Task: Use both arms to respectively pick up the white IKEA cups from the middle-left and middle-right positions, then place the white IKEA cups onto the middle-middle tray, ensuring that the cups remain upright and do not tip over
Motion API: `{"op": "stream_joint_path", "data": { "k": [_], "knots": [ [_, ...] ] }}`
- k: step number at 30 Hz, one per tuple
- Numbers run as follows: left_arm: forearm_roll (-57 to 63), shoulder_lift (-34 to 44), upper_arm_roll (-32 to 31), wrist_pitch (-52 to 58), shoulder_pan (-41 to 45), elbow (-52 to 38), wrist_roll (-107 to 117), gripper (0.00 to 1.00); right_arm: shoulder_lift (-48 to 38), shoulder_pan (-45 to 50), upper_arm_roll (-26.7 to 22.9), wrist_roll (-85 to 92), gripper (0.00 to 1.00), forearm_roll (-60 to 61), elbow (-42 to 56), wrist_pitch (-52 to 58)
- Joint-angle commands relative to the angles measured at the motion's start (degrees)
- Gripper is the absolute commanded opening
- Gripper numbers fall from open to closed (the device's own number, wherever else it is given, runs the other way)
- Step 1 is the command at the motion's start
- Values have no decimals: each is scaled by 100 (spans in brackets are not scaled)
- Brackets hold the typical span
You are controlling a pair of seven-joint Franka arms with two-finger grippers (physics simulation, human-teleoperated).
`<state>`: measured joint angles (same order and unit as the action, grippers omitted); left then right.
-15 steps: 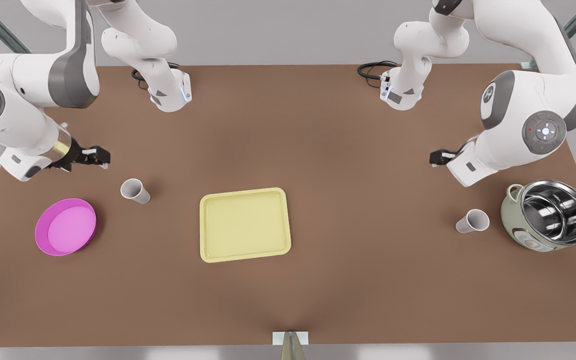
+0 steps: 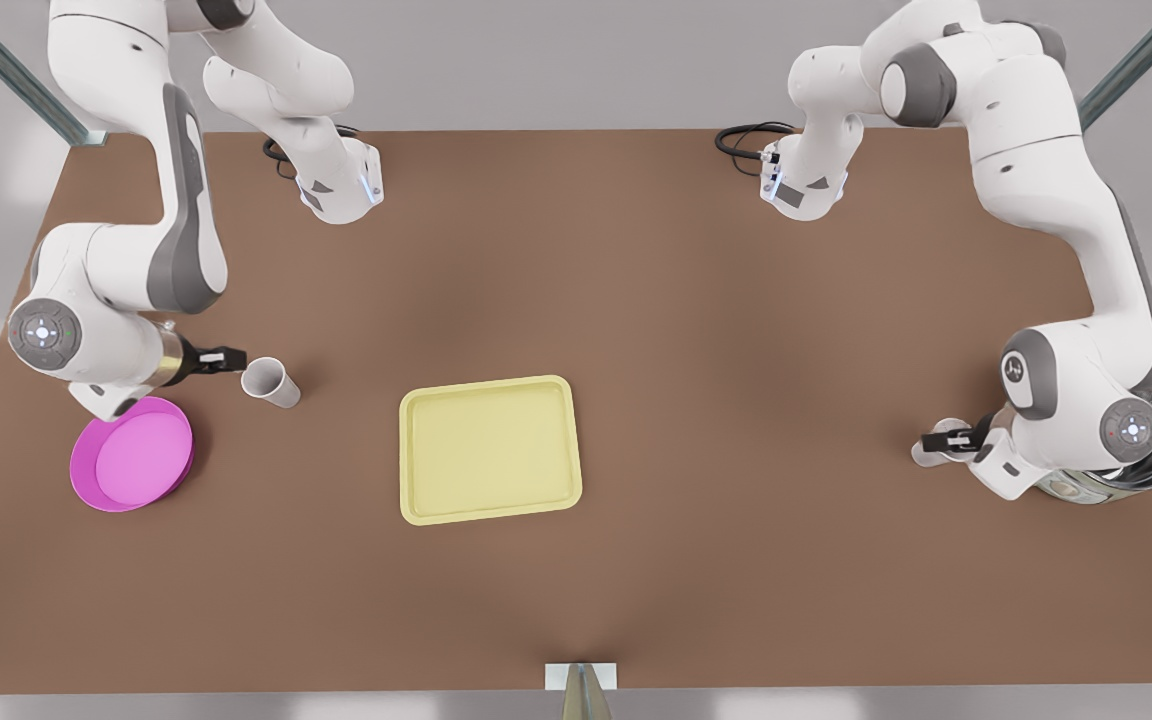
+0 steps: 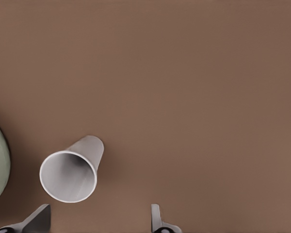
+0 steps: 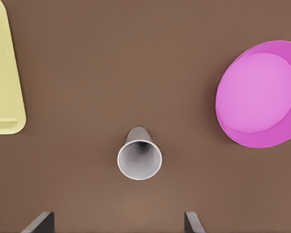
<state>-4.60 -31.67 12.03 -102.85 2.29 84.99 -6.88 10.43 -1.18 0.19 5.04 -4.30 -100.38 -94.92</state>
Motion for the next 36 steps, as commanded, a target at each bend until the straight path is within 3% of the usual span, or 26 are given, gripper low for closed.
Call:
{"op": "stream_joint_path", "data": {
  "k": [1, 10, 18, 19, 23, 29, 31, 34, 36],
  "knots": [
    [-58, -59, 10, -894, -27, 210, -1105, 100, 64, -93, -1, 111, 100, 34, -184, -853],
    [-23, -349, 98, -877, -124, 597, -1114, 100, 548, -436, -1, 120, 100, 139, -658, -1775],
    [47, -542, 133, -859, -115, 835, -1070, 100, 205, -673, 7, 349, 100, 306, -1766, -2716],
    [47, -542, 133, -859, -115, 835, -1061, 96, 187, -682, 7, 349, 100, 307, -1889, -2839],
    [47, -542, 133, -868, -89, 808, -1070, 36, -6, -682, 7, 349, 100, 307, -2425, -3428],
    [56, -622, 212, -903, 34, 756, -1070, 33, -24, -805, 7, 428, 100, 307, -2865, -3982],
    [56, -499, 212, -912, 34, 738, -877, 21, 20, -831, 7, 428, 100, 307, -2970, -4105],
    [74, -252, 195, -868, 96, 712, -595, 21, 64, -858, -1, 428, 100, 307, -3146, -4369],
    [144, 134, 195, -569, 649, 712, -525, 21, 91, -902, 7, 428, 100, 307, -3216, -4456]
  ]
}}
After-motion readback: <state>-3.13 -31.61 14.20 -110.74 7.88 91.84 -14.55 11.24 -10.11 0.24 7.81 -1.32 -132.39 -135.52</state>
